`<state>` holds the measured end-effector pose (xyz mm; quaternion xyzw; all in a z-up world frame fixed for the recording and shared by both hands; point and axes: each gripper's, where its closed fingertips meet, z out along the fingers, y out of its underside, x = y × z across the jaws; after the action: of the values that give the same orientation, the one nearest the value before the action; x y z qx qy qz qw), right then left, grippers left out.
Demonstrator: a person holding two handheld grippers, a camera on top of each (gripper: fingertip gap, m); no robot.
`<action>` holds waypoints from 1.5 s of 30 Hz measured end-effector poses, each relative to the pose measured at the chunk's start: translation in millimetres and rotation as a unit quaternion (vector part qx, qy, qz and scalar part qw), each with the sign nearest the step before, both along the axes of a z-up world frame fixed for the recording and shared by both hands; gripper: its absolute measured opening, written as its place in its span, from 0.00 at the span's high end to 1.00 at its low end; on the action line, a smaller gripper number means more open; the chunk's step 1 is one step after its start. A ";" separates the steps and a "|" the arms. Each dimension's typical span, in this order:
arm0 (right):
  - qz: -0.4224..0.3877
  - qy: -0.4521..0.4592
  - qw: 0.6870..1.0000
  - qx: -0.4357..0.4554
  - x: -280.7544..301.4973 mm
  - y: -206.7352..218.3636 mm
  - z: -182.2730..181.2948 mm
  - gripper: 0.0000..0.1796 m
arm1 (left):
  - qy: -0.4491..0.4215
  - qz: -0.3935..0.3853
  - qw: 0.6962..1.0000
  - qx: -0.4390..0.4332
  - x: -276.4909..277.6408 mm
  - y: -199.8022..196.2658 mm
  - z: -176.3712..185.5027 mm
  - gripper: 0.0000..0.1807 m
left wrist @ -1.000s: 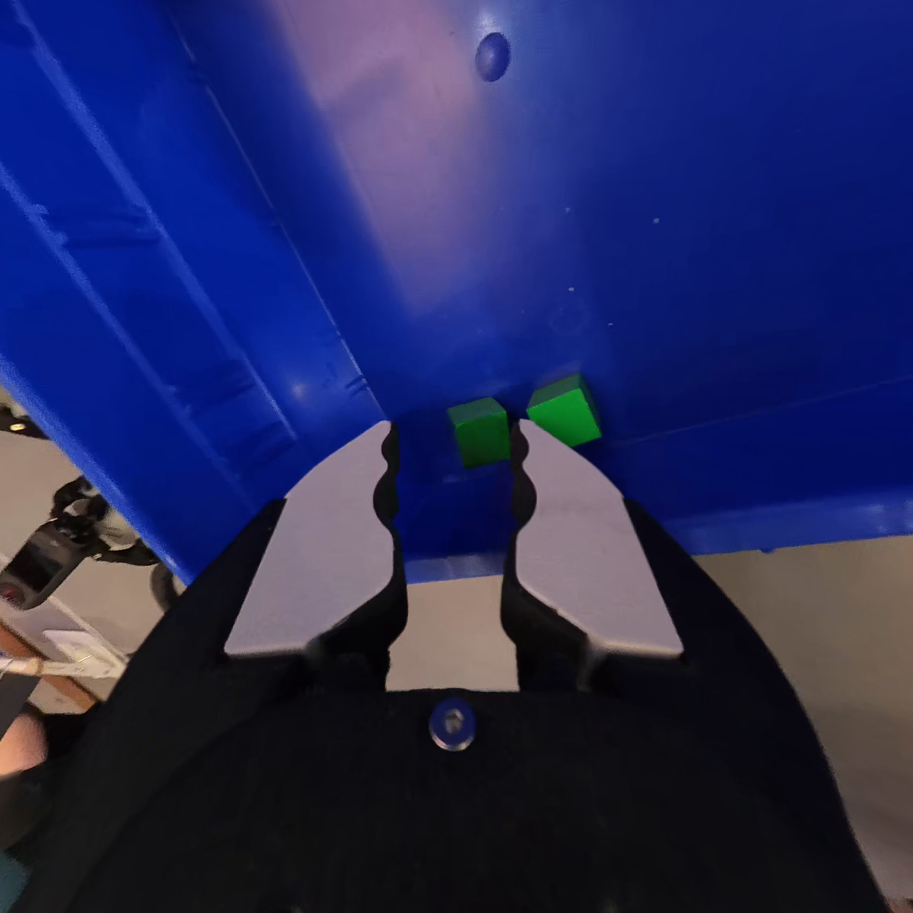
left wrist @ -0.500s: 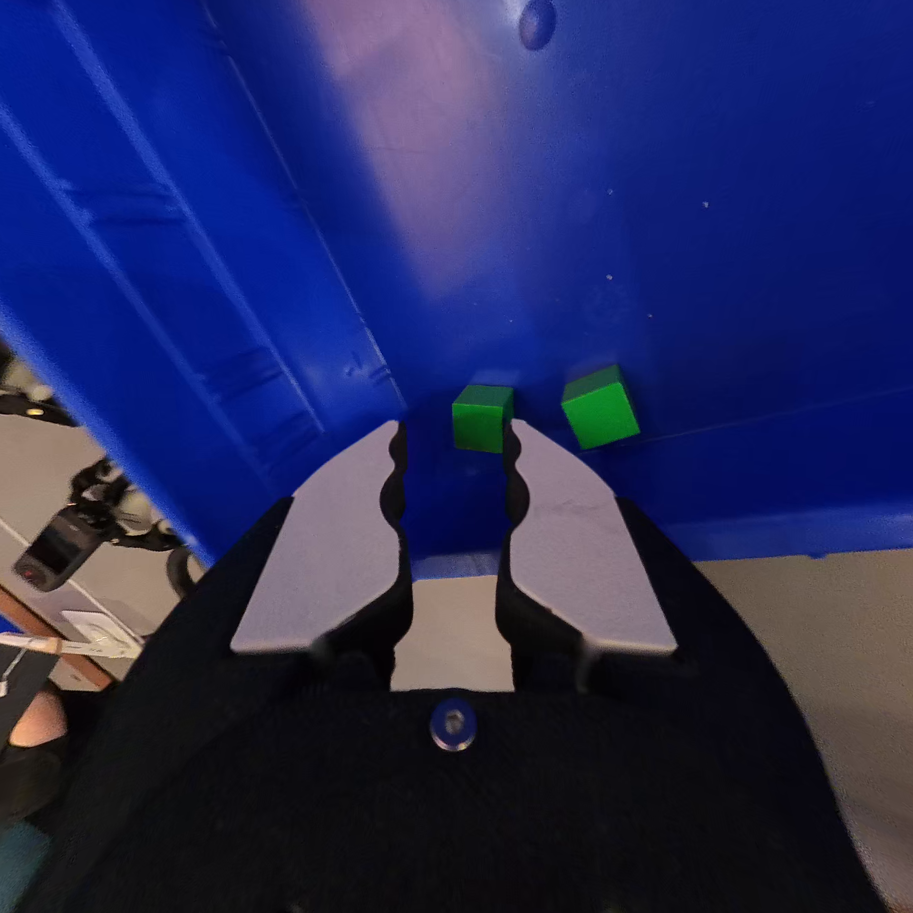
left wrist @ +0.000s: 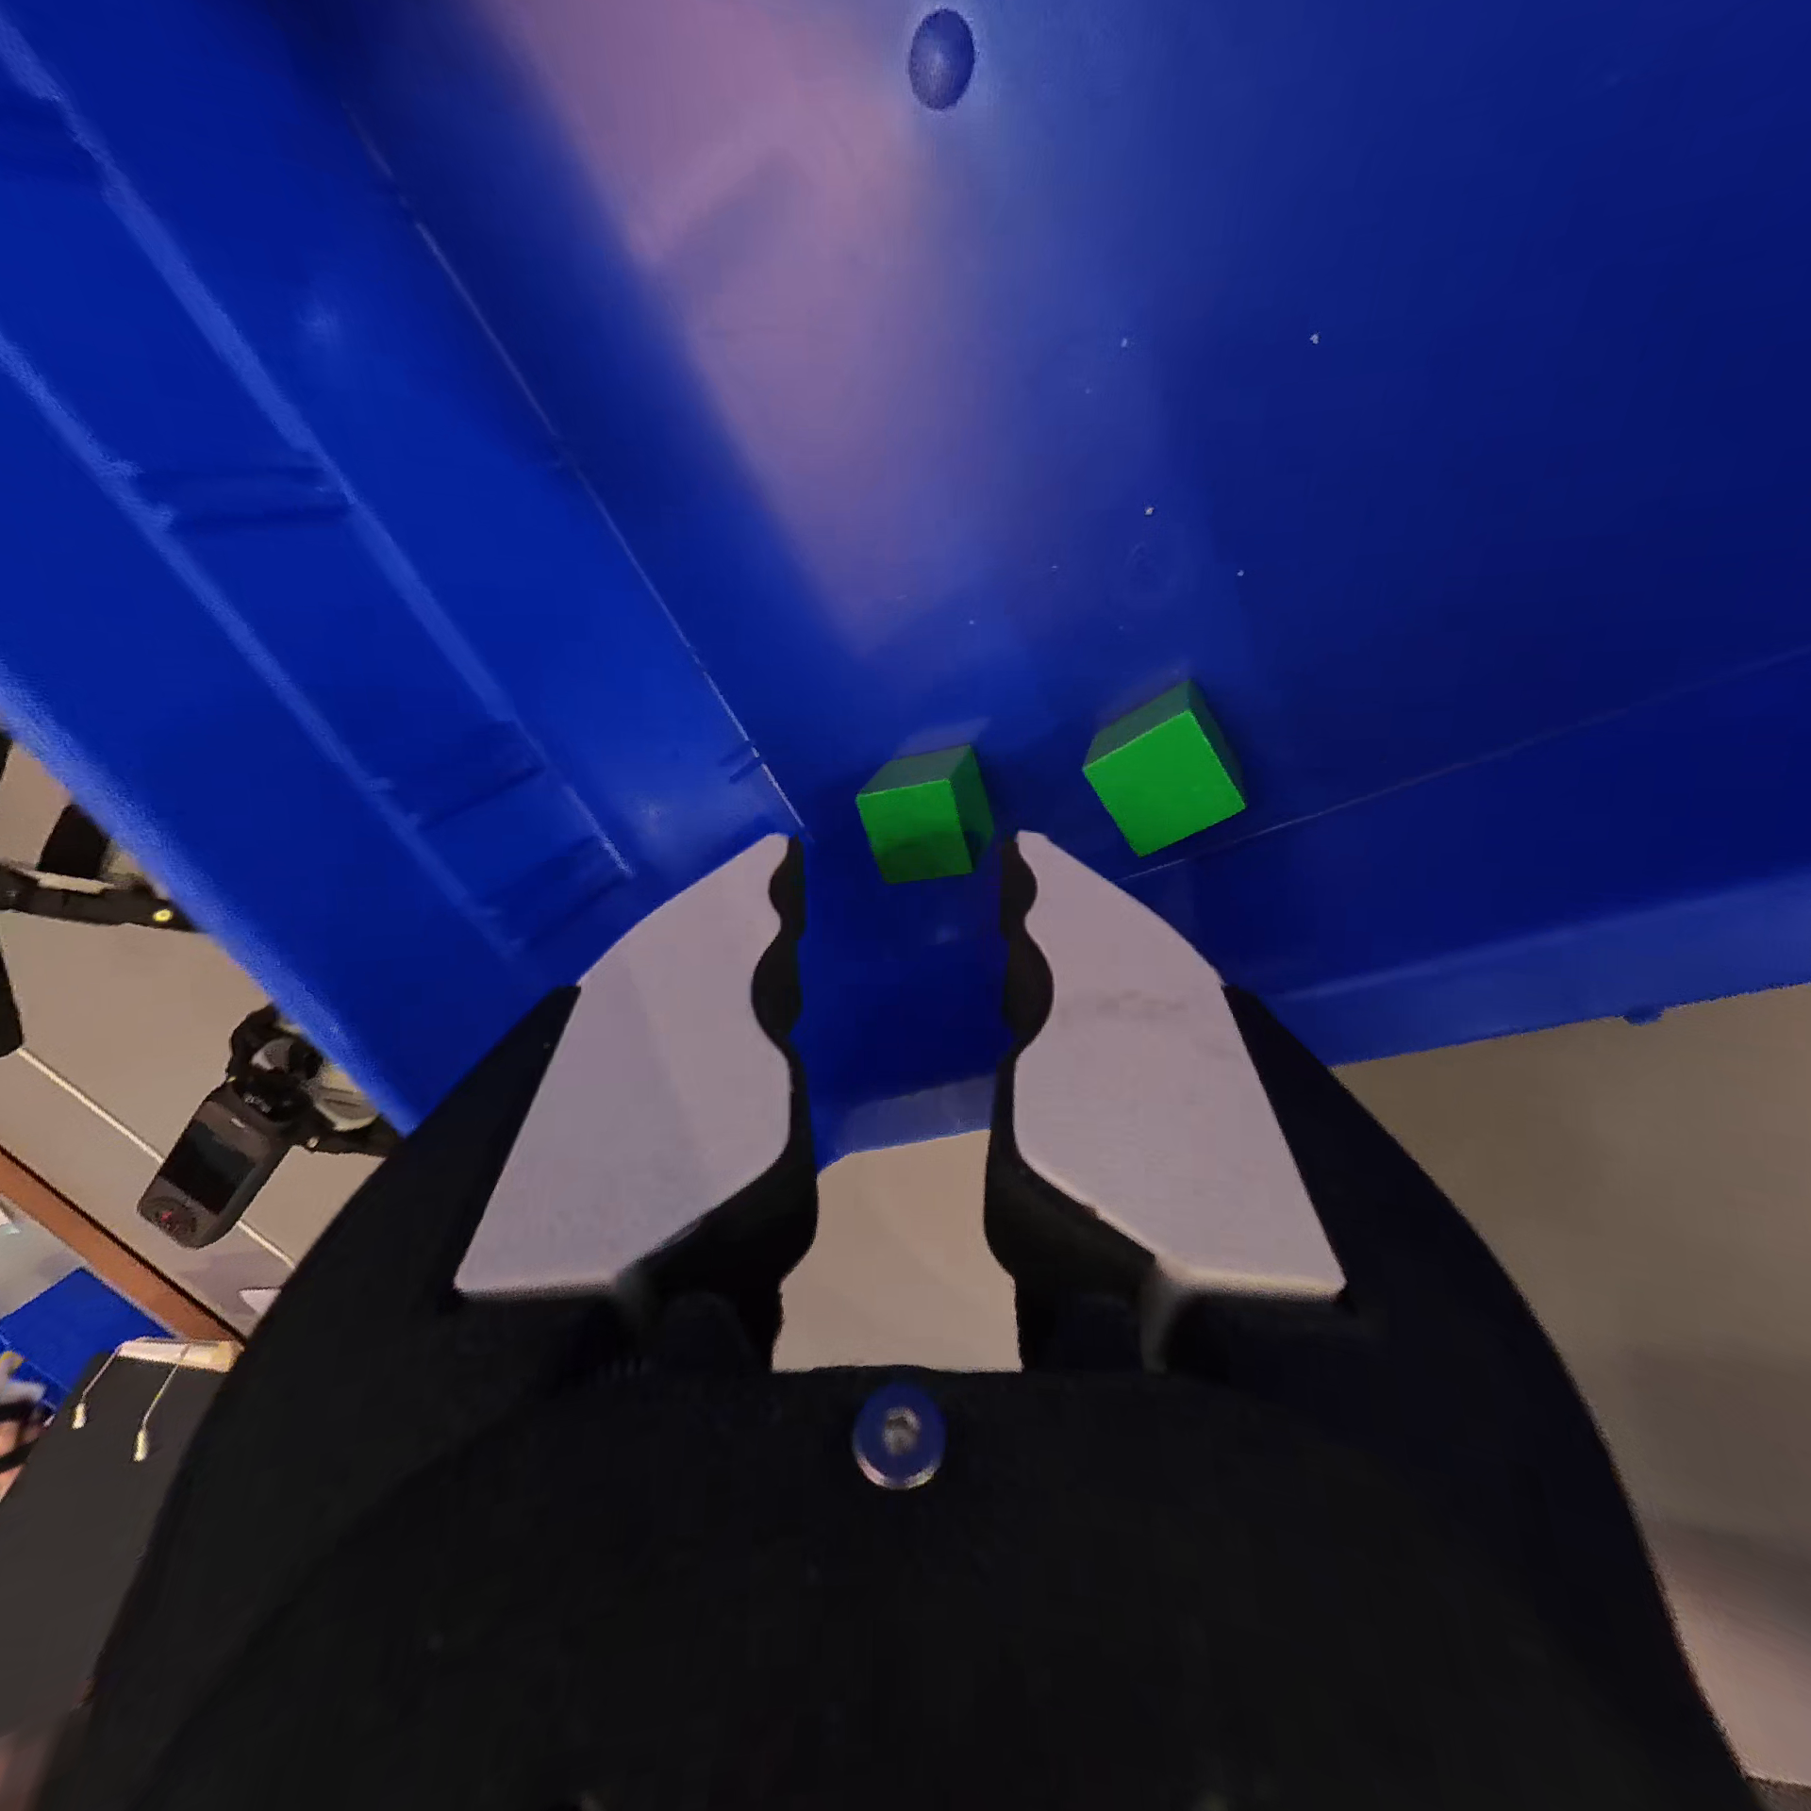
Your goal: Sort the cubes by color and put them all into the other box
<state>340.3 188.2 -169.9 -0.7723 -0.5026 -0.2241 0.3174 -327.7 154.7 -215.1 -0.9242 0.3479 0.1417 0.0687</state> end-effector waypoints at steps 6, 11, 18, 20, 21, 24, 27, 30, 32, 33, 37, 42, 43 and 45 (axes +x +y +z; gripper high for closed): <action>0.003 -0.001 1.000 0.003 -1.3 0.1 0.9 0.75 | -0.026 0.011 1.000 -0.007 6.2 5.3 -4.0 0.82; 0.003 -0.002 1.000 0.003 -1.1 0.0 0.9 0.75 | -0.020 0.022 0.999 -0.021 4.4 5.6 -5.3 0.81; 0.004 -0.003 1.000 0.006 -1.6 0.0 2.2 0.75 | 0.038 -0.033 0.998 0.039 -0.2 14.3 21.6 0.77; 0.005 -0.006 1.000 0.005 -2.4 -0.4 1.0 0.75 | 0.027 -0.045 0.998 0.026 3.0 10.6 24.6 0.77; 0.006 -0.007 1.000 0.004 -2.9 -0.6 0.2 0.75 | 0.021 -0.037 0.999 0.017 2.6 8.7 24.9 0.77; 0.008 -0.013 1.000 0.002 -4.9 -1.1 -2.9 0.75 | -0.011 -0.018 1.000 -0.011 4.9 2.2 21.1 0.79; 0.010 -0.017 1.000 0.001 -6.6 -1.2 -4.9 0.75 | -0.008 -0.001 1.000 -0.027 -0.6 -2.7 17.9 0.78; 0.010 -0.019 1.000 0.002 -7.0 -1.1 -5.3 0.75 | -0.051 0.008 0.998 -0.028 7.7 -3.3 18.0 0.81; 0.009 -0.020 1.000 0.002 -7.1 -1.0 -5.4 0.76 | -0.062 0.013 0.998 -0.020 9.2 -0.9 19.8 0.81; 0.009 -0.020 1.000 0.002 -7.4 -1.1 -5.8 0.76 | -0.063 0.015 0.998 -0.018 8.8 -0.1 19.9 0.80; 0.012 -0.027 1.000 -0.001 -10.0 -1.8 -9.8 0.75 | -0.068 0.010 0.997 -0.031 11.2 -1.1 12.0 0.78; 0.015 -0.030 0.999 -0.003 -12.9 -2.2 -11.9 0.76 | -0.003 0.011 1.000 -0.026 -1.7 2.3 4.3 0.75; 0.015 -0.030 0.999 -0.003 -13.0 -2.0 -11.7 0.76 | -0.013 0.013 0.999 -0.033 1.3 0.8 1.3 0.75; 0.016 -0.030 0.999 -0.002 -12.9 -1.8 -11.1 0.76 | 0.011 0.016 0.999 -0.037 -5.1 0.8 -2.5 0.76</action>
<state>327.4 186.4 -181.0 -0.7579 -0.5243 -0.2413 0.3040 -332.8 155.5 -217.6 -0.9300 0.3386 0.1399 0.0288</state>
